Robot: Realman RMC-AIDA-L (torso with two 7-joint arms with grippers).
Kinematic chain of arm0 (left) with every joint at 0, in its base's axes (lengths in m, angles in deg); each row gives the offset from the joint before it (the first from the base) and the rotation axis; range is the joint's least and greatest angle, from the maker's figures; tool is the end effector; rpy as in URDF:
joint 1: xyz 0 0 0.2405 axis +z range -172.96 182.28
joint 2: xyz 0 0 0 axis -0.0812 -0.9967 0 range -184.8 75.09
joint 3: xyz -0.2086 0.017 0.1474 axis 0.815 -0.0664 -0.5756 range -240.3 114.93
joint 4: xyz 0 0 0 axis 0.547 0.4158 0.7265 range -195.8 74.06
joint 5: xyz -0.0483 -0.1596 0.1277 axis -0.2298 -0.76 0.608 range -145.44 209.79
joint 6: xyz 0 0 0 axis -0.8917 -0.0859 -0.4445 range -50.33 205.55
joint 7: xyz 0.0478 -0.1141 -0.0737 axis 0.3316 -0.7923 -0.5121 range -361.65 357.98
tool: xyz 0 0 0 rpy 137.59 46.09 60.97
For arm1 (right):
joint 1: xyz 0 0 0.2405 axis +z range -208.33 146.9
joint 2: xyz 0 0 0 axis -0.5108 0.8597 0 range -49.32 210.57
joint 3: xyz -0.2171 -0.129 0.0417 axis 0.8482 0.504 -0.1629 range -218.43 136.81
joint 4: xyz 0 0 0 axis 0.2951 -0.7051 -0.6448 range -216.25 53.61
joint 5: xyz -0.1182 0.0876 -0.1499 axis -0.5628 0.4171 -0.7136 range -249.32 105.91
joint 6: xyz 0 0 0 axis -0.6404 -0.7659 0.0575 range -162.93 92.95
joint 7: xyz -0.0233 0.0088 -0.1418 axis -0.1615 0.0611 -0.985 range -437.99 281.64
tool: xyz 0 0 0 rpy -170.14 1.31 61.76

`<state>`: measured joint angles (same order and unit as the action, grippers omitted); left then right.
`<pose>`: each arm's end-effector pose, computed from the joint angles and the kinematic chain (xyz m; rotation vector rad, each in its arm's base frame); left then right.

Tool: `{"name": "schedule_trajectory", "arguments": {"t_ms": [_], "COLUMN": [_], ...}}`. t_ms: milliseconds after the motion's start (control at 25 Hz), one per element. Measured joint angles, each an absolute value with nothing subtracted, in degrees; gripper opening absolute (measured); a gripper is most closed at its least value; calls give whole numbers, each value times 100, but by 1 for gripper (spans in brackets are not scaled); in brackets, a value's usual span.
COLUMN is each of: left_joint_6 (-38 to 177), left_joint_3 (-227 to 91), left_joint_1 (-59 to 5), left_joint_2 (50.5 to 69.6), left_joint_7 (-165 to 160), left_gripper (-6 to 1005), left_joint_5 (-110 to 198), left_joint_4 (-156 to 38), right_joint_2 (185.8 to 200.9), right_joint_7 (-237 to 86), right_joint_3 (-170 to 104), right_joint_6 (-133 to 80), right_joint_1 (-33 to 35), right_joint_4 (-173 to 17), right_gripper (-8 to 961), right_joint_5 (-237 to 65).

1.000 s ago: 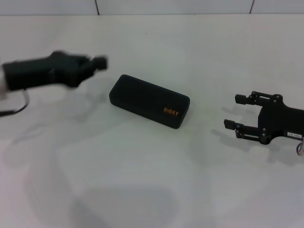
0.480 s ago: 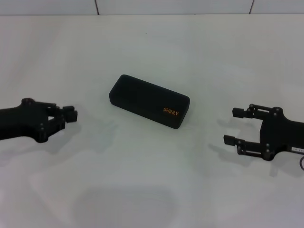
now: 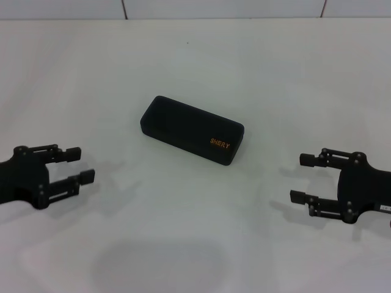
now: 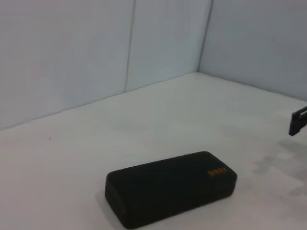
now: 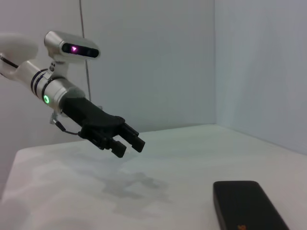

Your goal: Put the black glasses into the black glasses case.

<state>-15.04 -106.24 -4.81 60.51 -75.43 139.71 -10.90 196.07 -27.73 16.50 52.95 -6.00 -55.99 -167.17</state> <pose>-0.3428 0.2472 0.0589 -2.5706 -0.6105 -0.5259 0.2837 0.2896 -0.0255 -2.7486 0.1934 0.7584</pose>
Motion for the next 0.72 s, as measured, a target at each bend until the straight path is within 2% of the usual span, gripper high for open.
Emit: {"name": "schedule_trajectory", "arguments": {"t_ms": [40, 480, 680, 720], "left_joint_6": [-1529, -1430, -1369, -1377], "left_joint_3": [-10586, -10280, -10271, -10271], "left_joint_1": [-450, -438, -447, -447], "left_joint_2": [6055, 6080, 6081, 6087], "left_joint_7": [-7433, -7298, -7275, -7274], "left_gripper": [481, 717, 874, 874], "left_joint_5": [13958, 14263, 14317, 14316], "left_joint_4": [-1097, -1377, -1492, -1492], "right_joint_2": [19608, 19661, 19682, 19682], "right_joint_7": [-2773, -2822, -2824, -2824], "right_joint_3": [1650, 1770, 1782, 1782], "right_joint_6": [5309, 5167, 5122, 5122], "right_joint_1": [-603, -540, -483, -483], "right_joint_4": [-5600, -5621, -5664, -5664], "right_gripper": [694, 694, 694, 694], "right_joint_5": [-16730, -16874, -16848, -16848]}}
